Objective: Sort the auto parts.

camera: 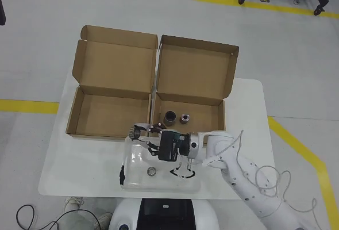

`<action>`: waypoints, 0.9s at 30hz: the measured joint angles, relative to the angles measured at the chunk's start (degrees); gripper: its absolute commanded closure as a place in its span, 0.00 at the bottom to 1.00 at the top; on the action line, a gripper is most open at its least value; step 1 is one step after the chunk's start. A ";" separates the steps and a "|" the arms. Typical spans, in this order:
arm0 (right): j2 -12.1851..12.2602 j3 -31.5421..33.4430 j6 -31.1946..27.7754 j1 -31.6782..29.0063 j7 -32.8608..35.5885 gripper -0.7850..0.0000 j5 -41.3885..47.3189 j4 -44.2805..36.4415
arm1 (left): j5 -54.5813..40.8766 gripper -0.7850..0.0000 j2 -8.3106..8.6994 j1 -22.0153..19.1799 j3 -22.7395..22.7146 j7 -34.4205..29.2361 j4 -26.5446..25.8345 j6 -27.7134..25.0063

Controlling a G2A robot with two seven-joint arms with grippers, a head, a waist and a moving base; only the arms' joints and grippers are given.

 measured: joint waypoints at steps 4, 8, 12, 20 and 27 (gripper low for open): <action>0.20 1.40 0.23 -0.32 -2.43 1.00 0.30 -1.75 | 0.00 0.00 0.00 0.00 0.00 0.00 0.00 0.00; 0.27 1.99 1.73 -0.27 -2.19 1.00 -1.17 -3.74 | 0.00 0.00 0.00 0.00 0.00 0.00 0.00 0.00; 0.24 2.83 2.21 0.25 -3.06 1.00 -0.13 -4.88 | 0.00 0.00 0.00 0.00 0.00 0.00 0.00 0.00; 0.02 4.99 2.51 1.69 -7.62 1.00 4.17 -6.92 | 0.00 0.00 0.00 0.00 0.00 0.00 0.00 0.00; -0.27 6.91 9.29 0.51 -9.66 1.00 5.53 -9.13 | 0.00 0.00 0.00 0.00 0.00 0.00 0.00 0.00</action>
